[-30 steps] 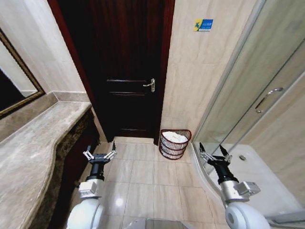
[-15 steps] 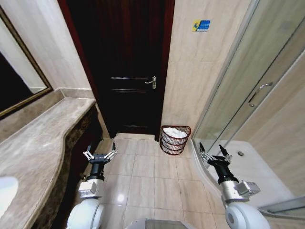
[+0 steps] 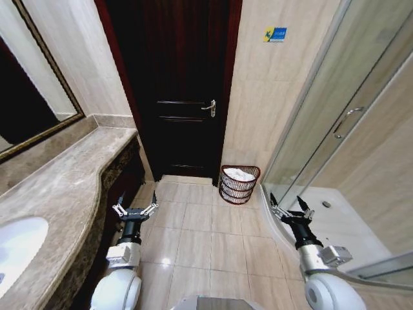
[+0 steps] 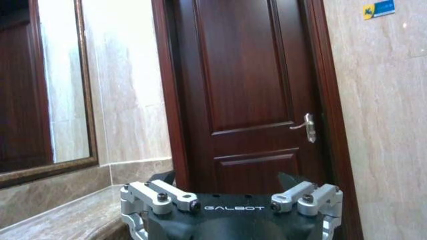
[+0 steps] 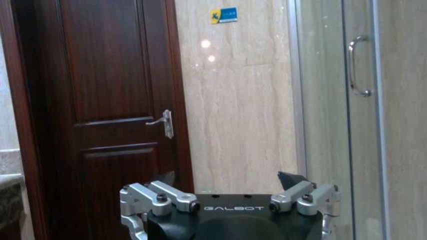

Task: Discard the used towel into the hamper.

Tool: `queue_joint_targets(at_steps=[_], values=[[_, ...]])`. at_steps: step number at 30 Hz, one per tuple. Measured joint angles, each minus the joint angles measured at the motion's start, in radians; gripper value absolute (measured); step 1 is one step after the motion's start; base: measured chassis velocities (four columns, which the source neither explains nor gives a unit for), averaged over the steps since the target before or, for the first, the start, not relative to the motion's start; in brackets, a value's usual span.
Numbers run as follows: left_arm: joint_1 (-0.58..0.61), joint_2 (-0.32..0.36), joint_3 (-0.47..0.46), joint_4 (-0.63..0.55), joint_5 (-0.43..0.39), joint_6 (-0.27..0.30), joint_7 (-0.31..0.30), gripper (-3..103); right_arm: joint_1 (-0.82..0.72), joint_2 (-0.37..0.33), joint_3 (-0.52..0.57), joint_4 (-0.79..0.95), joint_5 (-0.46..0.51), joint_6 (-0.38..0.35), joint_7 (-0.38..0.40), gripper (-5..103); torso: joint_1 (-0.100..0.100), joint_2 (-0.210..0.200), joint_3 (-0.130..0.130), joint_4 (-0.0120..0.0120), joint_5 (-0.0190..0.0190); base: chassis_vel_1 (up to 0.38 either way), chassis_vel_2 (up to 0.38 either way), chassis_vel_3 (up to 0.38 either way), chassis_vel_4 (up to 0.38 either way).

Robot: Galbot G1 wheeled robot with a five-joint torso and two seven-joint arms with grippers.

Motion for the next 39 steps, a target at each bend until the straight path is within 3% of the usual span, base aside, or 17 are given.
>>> queue_joint_targets(at_steps=[39], values=[[0.0, 0.0, 0.0, 0.0, 0.0, 0.0, 0.0, 100, 0.0, 0.0, 0.0, 0.0, 0.0, 0.0, 0.0, 100, 0.0, 0.0, 0.0, 0.0, 0.0, 0.096, -0.105, -0.111, 0.092]])
